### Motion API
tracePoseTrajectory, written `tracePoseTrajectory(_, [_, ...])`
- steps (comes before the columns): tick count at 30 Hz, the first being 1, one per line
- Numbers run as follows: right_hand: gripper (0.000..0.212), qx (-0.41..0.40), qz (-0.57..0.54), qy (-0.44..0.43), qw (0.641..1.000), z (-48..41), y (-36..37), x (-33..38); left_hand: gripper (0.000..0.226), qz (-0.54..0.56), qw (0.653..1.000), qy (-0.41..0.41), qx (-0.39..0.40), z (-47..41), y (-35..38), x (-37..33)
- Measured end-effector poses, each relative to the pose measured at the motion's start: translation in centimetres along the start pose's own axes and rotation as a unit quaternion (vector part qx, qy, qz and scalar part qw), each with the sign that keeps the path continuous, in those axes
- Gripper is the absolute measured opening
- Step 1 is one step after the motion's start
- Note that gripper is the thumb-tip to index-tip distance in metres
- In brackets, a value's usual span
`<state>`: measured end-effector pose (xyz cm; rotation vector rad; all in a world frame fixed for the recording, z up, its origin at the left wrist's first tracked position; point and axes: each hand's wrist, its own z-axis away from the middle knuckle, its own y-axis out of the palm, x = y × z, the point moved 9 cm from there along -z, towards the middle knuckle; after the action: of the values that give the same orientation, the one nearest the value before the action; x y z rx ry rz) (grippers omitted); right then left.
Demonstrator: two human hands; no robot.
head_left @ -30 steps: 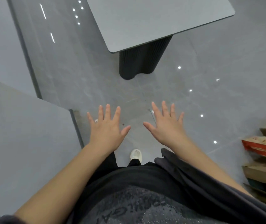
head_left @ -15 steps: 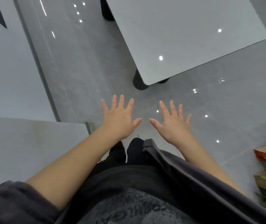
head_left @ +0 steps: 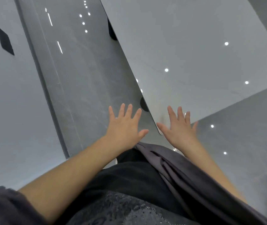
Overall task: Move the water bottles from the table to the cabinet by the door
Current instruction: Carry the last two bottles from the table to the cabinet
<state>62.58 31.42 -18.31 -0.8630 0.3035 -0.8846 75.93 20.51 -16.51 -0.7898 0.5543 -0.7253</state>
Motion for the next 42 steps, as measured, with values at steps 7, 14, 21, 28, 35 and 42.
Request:
tracePoseTrajectory(7, [0.075, 0.007, 0.011, -0.008, 1.000, -8.2, -6.4, 6.3, 0.076, -0.018, 1.000, 0.015, 0.004, -6.8, -6.3, 4.4])
tracePoseTrajectory(14, [0.076, 0.023, 0.007, 0.026, 0.999, -12.3, -10.1, 9.0, 0.077, -0.019, 0.998, 0.045, 0.041, -12.3, -9.9, 6.6])
tracePoseTrajectory(21, [0.076, 0.030, -0.054, 0.133, 0.989, -15.8, -11.8, 10.8, 0.075, -0.064, 0.987, 0.142, 0.050, -19.5, -14.7, 9.7])
tracePoseTrajectory(28, [0.075, 0.015, -0.153, 0.230, 0.961, -19.4, -15.3, 14.8, 0.075, -0.124, 0.965, 0.222, 0.054, -27.0, -21.4, 13.5])
tracePoseTrajectory(35, [0.075, -0.007, -0.225, 0.264, 0.938, -24.9, -18.5, 15.2, 0.075, -0.163, 0.957, 0.236, 0.045, -35.8, -25.7, 13.9])
tracePoseTrajectory(42, [0.076, -0.063, -0.276, 0.271, 0.920, -33.9, -25.2, 12.9, 0.074, -0.164, 0.957, 0.237, 0.031, -45.0, -31.3, 12.6])
